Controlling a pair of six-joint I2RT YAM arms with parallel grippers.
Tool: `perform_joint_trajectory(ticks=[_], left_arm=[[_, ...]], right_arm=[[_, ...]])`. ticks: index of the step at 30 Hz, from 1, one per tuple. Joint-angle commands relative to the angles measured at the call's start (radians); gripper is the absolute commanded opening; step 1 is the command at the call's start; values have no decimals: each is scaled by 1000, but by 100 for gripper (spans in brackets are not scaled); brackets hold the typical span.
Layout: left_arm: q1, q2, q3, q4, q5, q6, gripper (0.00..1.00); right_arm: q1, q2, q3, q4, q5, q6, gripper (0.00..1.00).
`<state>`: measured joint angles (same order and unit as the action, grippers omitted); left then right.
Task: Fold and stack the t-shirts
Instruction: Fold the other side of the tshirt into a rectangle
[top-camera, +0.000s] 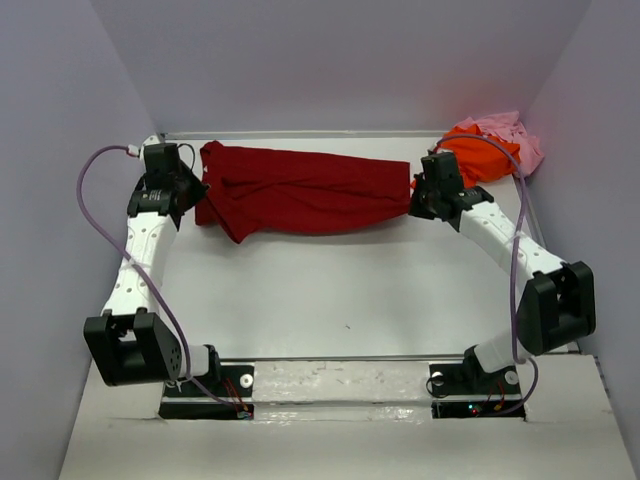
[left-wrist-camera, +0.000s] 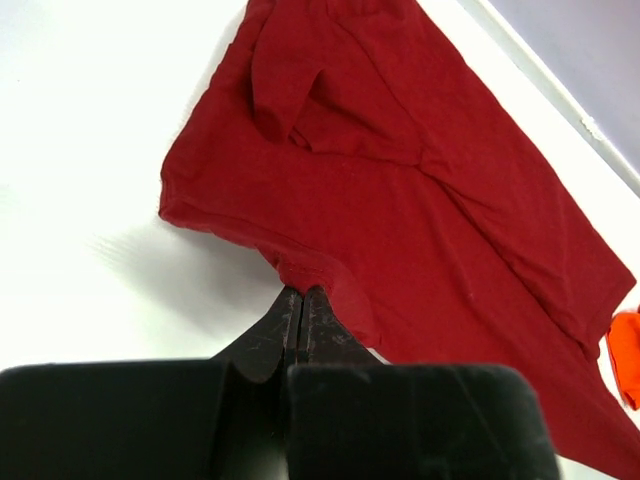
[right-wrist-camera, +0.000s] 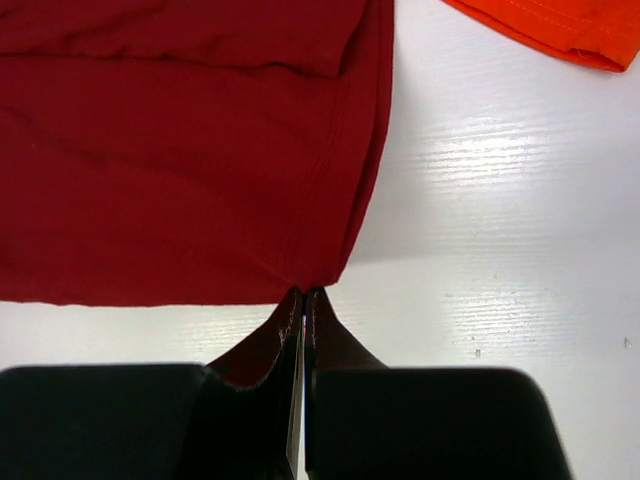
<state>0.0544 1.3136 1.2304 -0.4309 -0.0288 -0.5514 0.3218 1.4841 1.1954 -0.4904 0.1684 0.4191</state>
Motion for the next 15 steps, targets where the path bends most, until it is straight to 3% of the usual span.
perform_joint_trajectory(ticks=[1, 15], left_arm=[[7, 32, 38, 12, -8, 11, 0], [7, 364, 325, 11, -28, 15, 0]], right_arm=[[0, 41, 56, 1, 5, -5, 0], [-10, 311, 248, -2, 148, 6, 0]])
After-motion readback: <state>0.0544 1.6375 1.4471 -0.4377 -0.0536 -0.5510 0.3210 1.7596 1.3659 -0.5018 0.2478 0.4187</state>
